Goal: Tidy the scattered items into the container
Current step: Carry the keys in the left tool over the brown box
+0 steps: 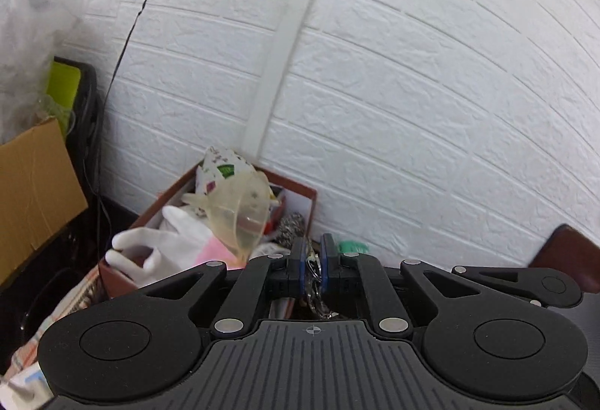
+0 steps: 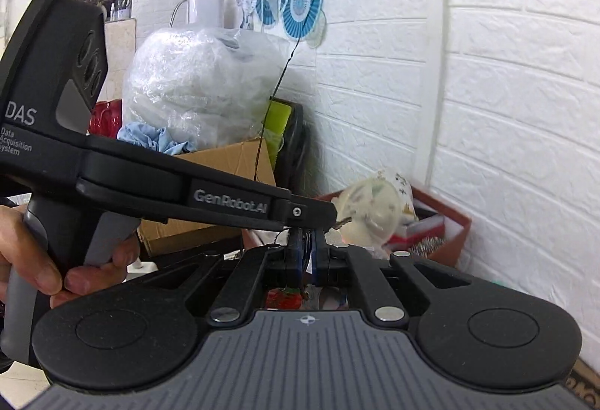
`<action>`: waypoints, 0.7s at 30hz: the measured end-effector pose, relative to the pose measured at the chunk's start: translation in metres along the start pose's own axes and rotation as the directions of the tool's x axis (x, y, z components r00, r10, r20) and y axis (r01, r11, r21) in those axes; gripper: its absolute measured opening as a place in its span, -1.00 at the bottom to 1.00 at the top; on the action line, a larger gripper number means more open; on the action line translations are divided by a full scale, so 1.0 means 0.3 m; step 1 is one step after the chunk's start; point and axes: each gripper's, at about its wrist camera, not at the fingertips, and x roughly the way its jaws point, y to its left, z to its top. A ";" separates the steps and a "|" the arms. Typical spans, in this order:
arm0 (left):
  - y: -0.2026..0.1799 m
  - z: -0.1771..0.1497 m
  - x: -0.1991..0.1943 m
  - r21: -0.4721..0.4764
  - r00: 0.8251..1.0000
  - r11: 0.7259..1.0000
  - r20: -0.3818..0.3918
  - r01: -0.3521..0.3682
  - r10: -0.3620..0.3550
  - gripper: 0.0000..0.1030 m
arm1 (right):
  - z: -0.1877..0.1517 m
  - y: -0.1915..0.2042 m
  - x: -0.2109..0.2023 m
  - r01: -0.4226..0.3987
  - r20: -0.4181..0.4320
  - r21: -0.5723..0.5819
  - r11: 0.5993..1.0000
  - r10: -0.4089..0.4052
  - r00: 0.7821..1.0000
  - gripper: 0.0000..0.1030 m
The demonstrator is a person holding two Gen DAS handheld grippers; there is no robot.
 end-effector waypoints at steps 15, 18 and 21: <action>0.204 -0.042 0.269 -0.073 0.994 0.997 -0.103 -0.026 0.018 -0.86 | -0.060 -0.089 0.308 -0.017 -0.126 0.048 0.999 0.023 0.992 -0.90; 0.223 -0.052 0.294 -0.084 0.993 0.996 -0.116 -0.022 0.012 -0.85 | -0.069 -0.099 0.340 -0.013 -0.139 0.057 0.998 0.021 0.990 -0.89; 0.235 -0.065 0.305 -0.093 0.993 0.996 -0.122 -0.006 -0.006 -0.77 | -0.083 -0.106 0.361 -0.020 -0.156 0.063 0.998 0.030 0.987 -0.88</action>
